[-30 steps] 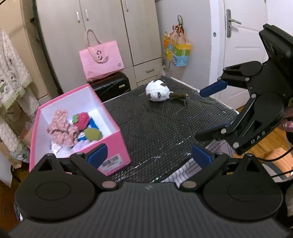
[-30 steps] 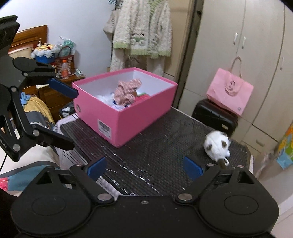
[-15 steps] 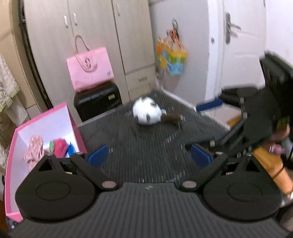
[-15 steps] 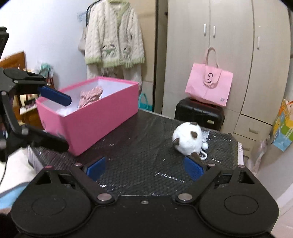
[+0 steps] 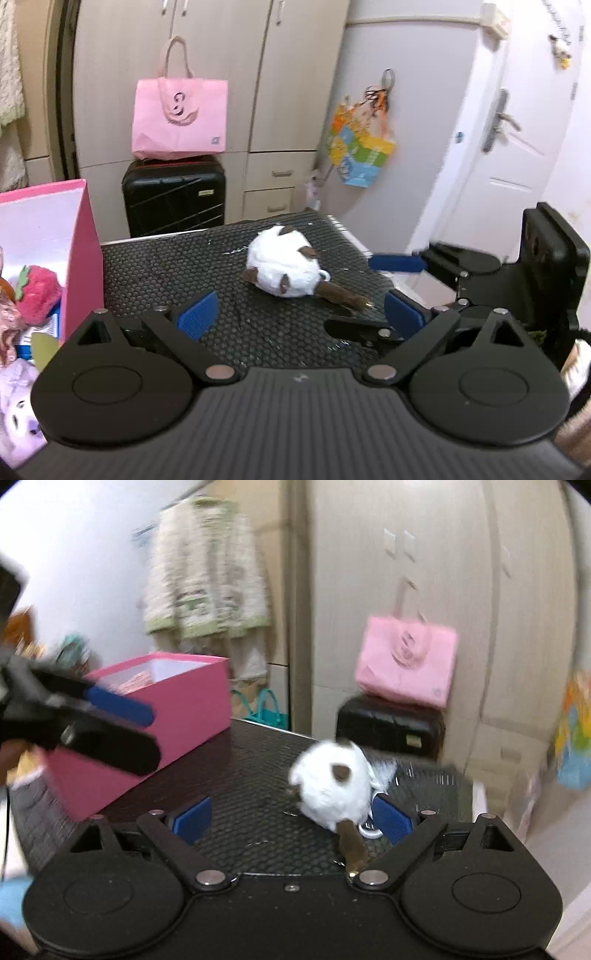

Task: Organize soft objects
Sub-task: 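Close the left tool on the panda plush body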

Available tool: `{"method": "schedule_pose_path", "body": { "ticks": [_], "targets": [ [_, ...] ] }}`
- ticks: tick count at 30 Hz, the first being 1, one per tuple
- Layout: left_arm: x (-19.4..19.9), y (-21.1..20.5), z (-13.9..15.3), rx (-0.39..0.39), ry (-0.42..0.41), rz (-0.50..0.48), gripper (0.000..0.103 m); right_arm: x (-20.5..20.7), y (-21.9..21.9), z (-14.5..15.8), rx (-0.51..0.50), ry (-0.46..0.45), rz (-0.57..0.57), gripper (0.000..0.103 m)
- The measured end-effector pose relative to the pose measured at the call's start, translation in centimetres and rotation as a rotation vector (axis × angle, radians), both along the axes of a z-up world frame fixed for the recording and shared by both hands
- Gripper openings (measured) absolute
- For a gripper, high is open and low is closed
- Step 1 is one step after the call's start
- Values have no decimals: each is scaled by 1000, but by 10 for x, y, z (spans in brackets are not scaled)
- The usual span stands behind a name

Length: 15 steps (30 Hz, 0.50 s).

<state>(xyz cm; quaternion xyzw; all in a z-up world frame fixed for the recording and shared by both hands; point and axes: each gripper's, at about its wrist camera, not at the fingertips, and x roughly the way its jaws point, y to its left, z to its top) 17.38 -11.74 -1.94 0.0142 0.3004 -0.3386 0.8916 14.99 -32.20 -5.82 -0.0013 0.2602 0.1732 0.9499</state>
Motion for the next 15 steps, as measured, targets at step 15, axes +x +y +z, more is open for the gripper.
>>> {"method": "schedule_pose_path", "body": {
  "ticks": [15],
  "targets": [
    [64,-62,-45,42,111,63,86,74,20,-33,-250,77,114,95]
  ]
}}
